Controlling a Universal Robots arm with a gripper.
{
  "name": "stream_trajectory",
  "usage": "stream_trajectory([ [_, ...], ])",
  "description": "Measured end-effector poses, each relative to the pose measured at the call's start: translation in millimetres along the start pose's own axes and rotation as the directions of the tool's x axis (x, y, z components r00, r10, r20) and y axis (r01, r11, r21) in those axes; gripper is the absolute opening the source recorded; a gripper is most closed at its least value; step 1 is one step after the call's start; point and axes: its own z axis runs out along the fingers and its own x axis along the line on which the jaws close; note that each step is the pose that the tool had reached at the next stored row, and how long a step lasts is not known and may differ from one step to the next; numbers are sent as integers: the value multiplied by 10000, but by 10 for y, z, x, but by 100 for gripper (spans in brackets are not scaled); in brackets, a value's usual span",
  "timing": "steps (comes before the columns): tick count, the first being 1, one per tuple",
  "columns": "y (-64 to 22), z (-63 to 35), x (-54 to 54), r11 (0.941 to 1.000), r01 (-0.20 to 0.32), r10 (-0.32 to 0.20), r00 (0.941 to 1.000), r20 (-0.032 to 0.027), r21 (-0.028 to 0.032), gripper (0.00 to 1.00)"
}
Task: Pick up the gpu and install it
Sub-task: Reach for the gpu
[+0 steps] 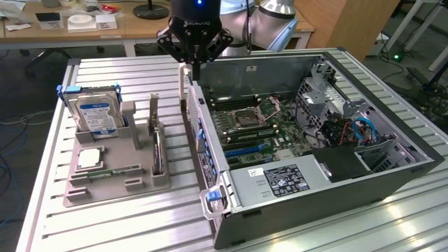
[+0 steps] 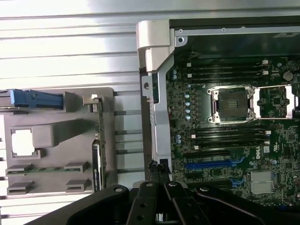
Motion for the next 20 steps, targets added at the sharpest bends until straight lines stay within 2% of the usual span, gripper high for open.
stream_trajectory([
  [20,-21,-7,281,10000,0,0,10000,0,0,11],
])
